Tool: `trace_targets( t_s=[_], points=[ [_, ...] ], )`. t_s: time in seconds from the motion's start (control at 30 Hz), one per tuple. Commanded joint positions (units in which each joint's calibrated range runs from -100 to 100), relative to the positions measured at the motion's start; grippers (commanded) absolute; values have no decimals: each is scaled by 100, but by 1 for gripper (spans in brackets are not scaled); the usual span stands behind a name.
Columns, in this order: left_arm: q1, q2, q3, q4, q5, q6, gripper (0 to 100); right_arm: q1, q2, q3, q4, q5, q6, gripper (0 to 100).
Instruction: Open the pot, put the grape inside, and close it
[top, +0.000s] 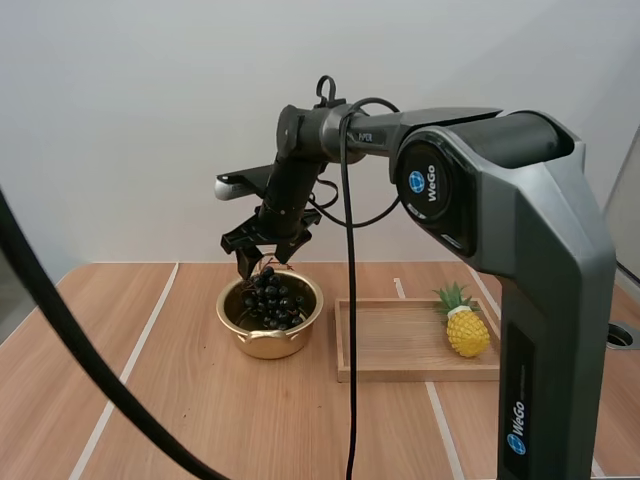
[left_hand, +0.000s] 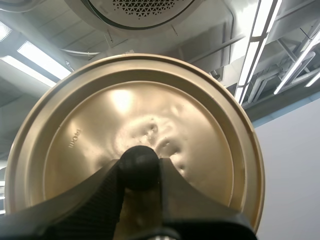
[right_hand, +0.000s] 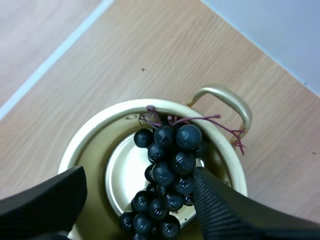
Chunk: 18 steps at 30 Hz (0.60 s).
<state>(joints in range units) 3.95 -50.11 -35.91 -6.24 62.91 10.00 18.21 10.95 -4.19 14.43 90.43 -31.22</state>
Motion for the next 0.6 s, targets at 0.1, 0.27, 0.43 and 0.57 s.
trace_targets(
  t_s=[0.1,0.27,0.43,0.57],
  points=[
    [9,-23,-27,61,-110,-23,0,-6,-627,-48,-117,-241,-174,100],
    [9,-23,-27,61,-90,-23,0,-20,-1146,-48,-636,-866,-13,44],
    [9,-11,-27,89,172,-23,0,-107,-1705,-48,-1146,-1335,411,0],
    [9,28,-15,105,369,-23,0,-310,-2164,-48,-1154,-1680,424,0]
  ],
)
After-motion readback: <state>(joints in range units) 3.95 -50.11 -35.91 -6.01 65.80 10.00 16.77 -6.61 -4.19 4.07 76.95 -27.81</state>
